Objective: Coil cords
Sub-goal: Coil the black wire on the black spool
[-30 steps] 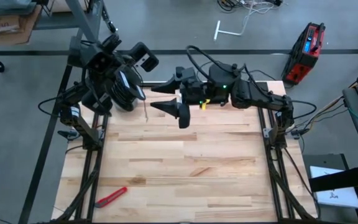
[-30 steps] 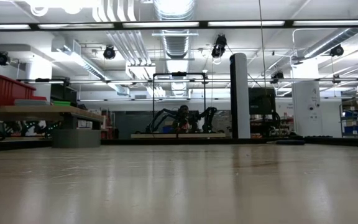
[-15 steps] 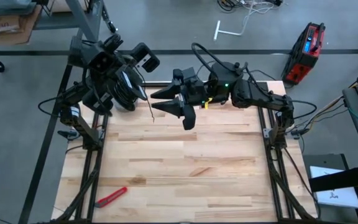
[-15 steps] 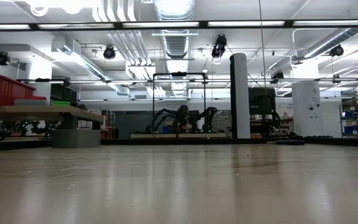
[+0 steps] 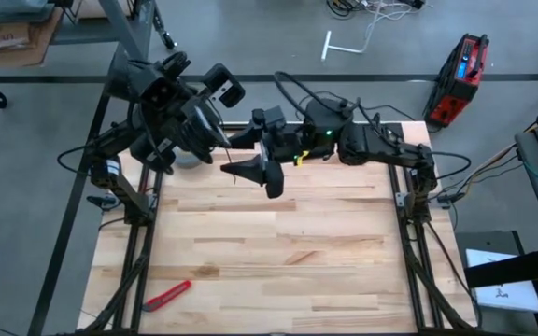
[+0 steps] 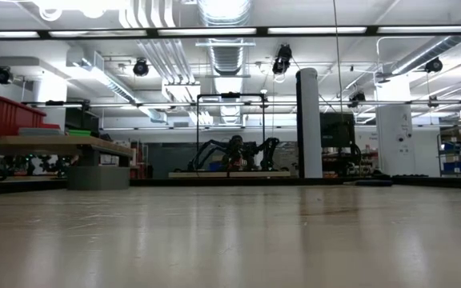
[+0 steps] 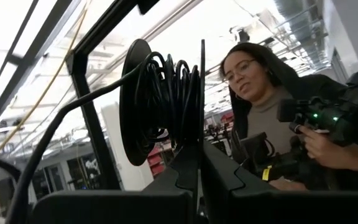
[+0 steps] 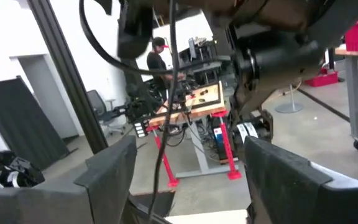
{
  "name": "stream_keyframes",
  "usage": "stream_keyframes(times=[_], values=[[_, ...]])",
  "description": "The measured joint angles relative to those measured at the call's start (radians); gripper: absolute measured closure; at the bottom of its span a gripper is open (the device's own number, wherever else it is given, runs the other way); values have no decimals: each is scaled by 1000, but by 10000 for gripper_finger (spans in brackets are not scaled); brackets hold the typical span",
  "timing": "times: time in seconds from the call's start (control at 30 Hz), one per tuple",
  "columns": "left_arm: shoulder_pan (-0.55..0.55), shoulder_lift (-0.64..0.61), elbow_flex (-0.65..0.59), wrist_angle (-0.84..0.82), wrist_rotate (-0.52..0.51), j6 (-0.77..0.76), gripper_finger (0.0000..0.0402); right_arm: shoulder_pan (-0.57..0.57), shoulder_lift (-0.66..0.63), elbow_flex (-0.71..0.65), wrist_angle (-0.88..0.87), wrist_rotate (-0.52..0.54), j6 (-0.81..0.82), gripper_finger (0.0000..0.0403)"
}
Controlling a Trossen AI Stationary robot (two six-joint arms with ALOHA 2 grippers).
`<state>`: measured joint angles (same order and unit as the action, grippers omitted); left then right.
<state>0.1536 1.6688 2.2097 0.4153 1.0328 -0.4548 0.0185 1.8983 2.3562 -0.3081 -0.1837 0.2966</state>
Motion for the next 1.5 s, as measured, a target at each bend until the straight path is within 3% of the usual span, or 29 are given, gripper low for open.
stream_keyframes(times=[0.17, 0.27, 0.5, 0.6, 0.8, 0.93, 1.13, 1.37, 1.5], values=[[2, 0, 0, -15, -5, -2, 401, -10, 2, 0, 10, 0, 27, 148], [1, 0, 0, -16, -6, -6, 401, -12, -2, 0, 6, 0, 31, 193], [13, -1, 0, -23, -6, -6, 401, -11, -58, 0, -69, 0, -64, 384], [34, -2, 0, -35, -49, -22, 401, 0, -115, 0, -127, 46, -86, 395], [102, -2, 0, -94, -319, -77, 401, 70, -199, 1, -305, 235, -168, 401], [149, -2, 0, -198, -393, -177, 401, 141, -227, 0, -336, 375, -227, 402], [164, -2, 0, -332, -393, -227, 401, 233, -262, 0, -354, 557, -345, 402], [192, -6, 0, -462, -388, -313, 402, 270, -297, 0, -369, 606, -377, 403], [199, -6, 0, -580, -246, -391, 402, 272, -301, 0, -378, 605, -408, 403]])
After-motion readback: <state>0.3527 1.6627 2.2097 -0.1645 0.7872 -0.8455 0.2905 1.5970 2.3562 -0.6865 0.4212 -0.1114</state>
